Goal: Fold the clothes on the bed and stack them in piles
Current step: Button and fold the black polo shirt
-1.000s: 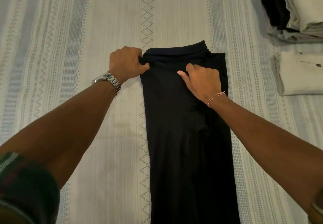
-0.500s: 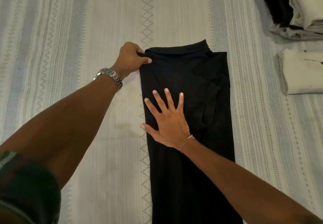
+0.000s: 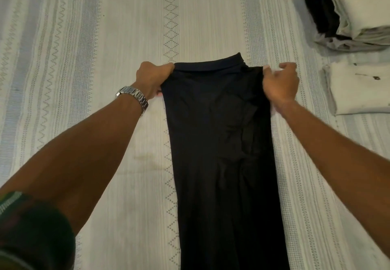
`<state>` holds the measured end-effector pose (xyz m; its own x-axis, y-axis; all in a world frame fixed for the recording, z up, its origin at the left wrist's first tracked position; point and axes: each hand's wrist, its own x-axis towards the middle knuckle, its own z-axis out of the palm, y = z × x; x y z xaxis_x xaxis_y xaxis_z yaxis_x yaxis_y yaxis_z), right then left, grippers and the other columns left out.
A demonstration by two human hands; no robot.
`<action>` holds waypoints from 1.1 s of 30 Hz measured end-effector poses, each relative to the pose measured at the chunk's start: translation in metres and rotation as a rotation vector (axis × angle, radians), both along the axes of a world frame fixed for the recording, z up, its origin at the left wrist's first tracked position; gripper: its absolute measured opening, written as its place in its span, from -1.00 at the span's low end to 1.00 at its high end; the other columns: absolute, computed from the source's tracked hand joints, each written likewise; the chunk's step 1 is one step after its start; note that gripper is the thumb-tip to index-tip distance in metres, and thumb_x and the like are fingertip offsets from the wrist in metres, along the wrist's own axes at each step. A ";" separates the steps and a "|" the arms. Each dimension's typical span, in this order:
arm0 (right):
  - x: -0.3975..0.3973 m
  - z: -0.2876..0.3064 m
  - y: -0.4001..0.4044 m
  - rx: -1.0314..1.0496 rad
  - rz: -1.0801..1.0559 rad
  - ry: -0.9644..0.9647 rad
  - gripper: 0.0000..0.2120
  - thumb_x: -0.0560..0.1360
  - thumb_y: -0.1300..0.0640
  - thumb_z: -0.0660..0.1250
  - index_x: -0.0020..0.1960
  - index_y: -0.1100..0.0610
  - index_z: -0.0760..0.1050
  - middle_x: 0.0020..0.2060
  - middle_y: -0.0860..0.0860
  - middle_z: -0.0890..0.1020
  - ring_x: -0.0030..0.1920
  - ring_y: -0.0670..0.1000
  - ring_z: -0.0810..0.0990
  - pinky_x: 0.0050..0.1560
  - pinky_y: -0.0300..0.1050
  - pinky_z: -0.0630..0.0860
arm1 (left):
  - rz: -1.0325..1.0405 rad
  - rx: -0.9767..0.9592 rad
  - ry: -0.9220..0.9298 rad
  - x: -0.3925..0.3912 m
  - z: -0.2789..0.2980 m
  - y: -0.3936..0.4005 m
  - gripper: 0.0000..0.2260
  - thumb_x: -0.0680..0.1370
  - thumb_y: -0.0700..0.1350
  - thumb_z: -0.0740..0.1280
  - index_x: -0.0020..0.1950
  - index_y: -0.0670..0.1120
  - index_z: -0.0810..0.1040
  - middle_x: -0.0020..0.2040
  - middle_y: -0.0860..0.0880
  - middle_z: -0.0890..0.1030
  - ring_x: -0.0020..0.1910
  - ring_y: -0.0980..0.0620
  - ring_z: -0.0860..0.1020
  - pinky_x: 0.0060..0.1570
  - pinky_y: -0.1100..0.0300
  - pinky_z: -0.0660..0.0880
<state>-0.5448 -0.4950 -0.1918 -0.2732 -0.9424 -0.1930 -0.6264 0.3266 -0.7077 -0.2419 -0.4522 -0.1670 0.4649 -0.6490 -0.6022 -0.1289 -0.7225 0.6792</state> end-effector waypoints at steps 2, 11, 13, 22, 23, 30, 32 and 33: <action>-0.013 0.005 -0.026 0.202 0.015 -0.071 -0.67 0.54 -0.16 0.39 -0.12 0.12 0.52 -0.21 0.00 0.58 -0.24 -0.06 0.55 -0.17 -0.20 0.43 | -0.010 0.076 0.041 -0.003 0.007 -0.004 -0.83 0.54 -0.11 0.38 0.08 -0.13 0.50 -0.10 -0.06 0.56 -0.16 0.01 0.56 -0.35 0.16 0.51; 0.006 0.021 -0.057 0.277 0.395 0.087 -0.73 0.36 0.10 0.62 0.02 0.10 0.66 -0.14 -0.13 0.58 0.04 -0.05 0.55 0.04 -0.19 0.46 | -0.176 0.232 -0.010 0.002 0.013 -0.019 -0.79 0.50 -0.20 0.46 0.09 -0.14 0.51 -0.04 -0.09 0.55 -0.09 -0.04 0.56 0.02 0.06 0.61; 0.009 0.024 -0.063 0.298 0.455 0.193 -0.67 0.33 0.00 0.66 -0.01 0.12 0.68 -0.09 -0.03 0.64 0.03 -0.02 0.57 0.09 -0.15 0.51 | -0.190 0.220 -0.003 0.004 0.013 -0.020 -0.77 0.50 -0.20 0.50 0.08 -0.15 0.52 -0.04 -0.09 0.56 -0.11 -0.03 0.57 -0.17 0.12 0.60; 0.023 0.013 -0.066 0.198 0.182 0.189 -0.92 0.38 0.19 0.43 -0.20 0.11 0.54 -0.29 -0.04 0.55 -0.25 -0.01 0.56 -0.26 -0.16 0.53 | -0.136 -0.037 -0.449 0.005 -0.004 -0.028 -0.78 0.48 -0.11 0.51 0.04 -0.20 0.64 -0.01 -0.11 0.67 -0.04 -0.07 0.65 0.00 0.05 0.64; 0.024 0.010 -0.064 0.189 0.142 0.122 -0.85 0.38 0.21 0.40 -0.28 0.08 0.45 -0.35 -0.06 0.50 -0.28 -0.02 0.54 -0.30 -0.18 0.47 | -0.135 -0.060 -0.495 0.001 -0.005 -0.026 -0.85 0.49 -0.15 0.46 0.00 -0.20 0.64 -0.04 -0.10 0.67 -0.07 -0.07 0.65 -0.06 0.07 0.63; 0.014 -0.004 -0.051 0.072 0.146 -0.006 -0.82 0.42 0.13 0.55 -0.16 0.03 0.53 -0.17 -0.05 0.65 -0.16 -0.08 0.63 -0.14 -0.19 0.59 | -0.135 -0.115 -0.665 -0.007 -0.012 -0.007 -0.80 0.48 -0.14 0.46 0.07 -0.18 0.63 0.02 -0.11 0.67 -0.01 -0.11 0.63 -0.16 0.09 0.49; 0.006 -0.007 -0.047 -0.002 0.178 0.027 -0.77 0.43 0.02 0.58 -0.05 0.06 0.58 -0.12 -0.04 0.65 -0.14 -0.09 0.62 -0.10 -0.19 0.55 | -0.159 -0.121 -0.733 -0.009 -0.011 -0.003 -0.72 0.52 -0.05 0.45 0.16 -0.16 0.58 0.10 -0.10 0.64 0.06 -0.11 0.61 -0.12 0.09 0.44; 0.002 -0.009 -0.045 -0.025 0.177 0.016 -0.72 0.44 -0.02 0.57 0.01 0.08 0.57 -0.10 -0.04 0.64 -0.13 -0.10 0.61 -0.09 -0.20 0.54 | -0.157 -0.116 -0.747 -0.010 -0.010 -0.002 -0.67 0.53 -0.02 0.45 0.21 -0.15 0.54 0.13 -0.10 0.62 0.08 -0.11 0.59 -0.10 0.10 0.42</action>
